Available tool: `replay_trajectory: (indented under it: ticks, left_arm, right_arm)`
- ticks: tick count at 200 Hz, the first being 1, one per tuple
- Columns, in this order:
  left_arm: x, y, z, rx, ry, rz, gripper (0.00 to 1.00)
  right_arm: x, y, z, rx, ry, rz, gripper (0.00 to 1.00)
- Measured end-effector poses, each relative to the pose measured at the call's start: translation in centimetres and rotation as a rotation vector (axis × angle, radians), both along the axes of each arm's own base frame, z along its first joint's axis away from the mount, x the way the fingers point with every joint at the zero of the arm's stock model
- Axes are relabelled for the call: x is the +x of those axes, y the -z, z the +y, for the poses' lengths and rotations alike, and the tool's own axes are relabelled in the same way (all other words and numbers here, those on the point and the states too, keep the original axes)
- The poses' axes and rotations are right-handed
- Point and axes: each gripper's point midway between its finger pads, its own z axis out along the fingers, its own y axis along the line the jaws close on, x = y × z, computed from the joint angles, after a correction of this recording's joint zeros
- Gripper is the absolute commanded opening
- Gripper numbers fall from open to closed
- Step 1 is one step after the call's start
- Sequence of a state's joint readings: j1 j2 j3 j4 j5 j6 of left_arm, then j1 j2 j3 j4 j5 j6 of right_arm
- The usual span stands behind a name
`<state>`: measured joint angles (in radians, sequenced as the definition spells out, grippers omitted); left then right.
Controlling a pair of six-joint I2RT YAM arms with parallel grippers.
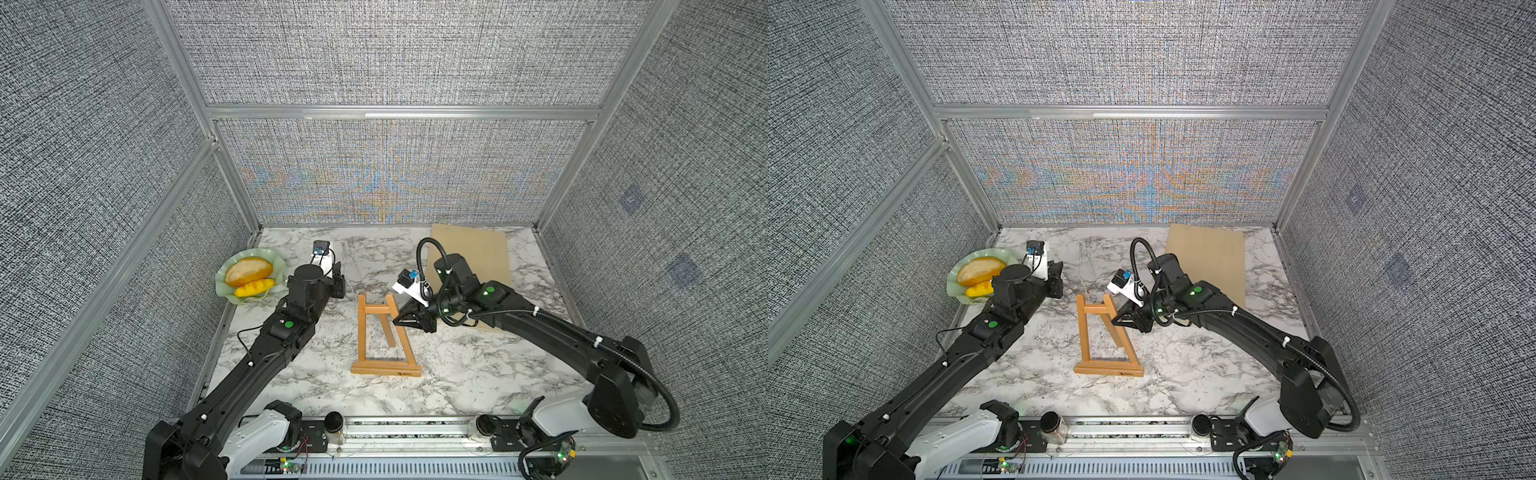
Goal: Disassemble the easel
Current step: Fold up the easel, then fold up the easel at the center of the board.
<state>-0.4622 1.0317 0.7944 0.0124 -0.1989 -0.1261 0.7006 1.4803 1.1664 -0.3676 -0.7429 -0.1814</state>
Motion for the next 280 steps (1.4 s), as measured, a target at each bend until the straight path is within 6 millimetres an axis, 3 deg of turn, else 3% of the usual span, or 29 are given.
replay_trajectory:
  ticks: [67, 108, 146, 174, 224, 280]
  left_arm:
    - [-0.1, -0.1, 0.3, 0.017, -0.002, -0.003, 0.26]
    - [0.1, 1.2, -0.5, 0.022, 0.041, 0.036, 0.33]
    - [-0.1, 3.3, -1.0, 0.024, 0.082, 0.105, 0.33]
    - [-0.4, 4.9, -1.8, 0.004, 0.139, 0.17, 0.38]
    - [-1.3, 9.4, -4.2, -0.036, 0.26, 0.344, 0.37]
    - [-2.3, 8.9, -3.7, -0.038, 0.257, 0.343, 0.35]
  right_arm:
    - [4.5, 1.1, 0.3, 0.01, 0.037, 0.01, 0.02]
    - [6.5, 1.9, 0.6, 0.018, 0.043, 0.045, 0.02]
    - [7.8, 2.6, 0.2, 0.014, 0.062, 0.066, 0.02]
    - [8.6, 3.2, -0.1, 0.007, 0.075, 0.089, 0.02]
    - [9.9, 3.9, 0.1, -0.001, 0.083, 0.111, 0.02]
    - [11.6, 5.3, 0.1, -0.014, 0.109, 0.146, 0.02]
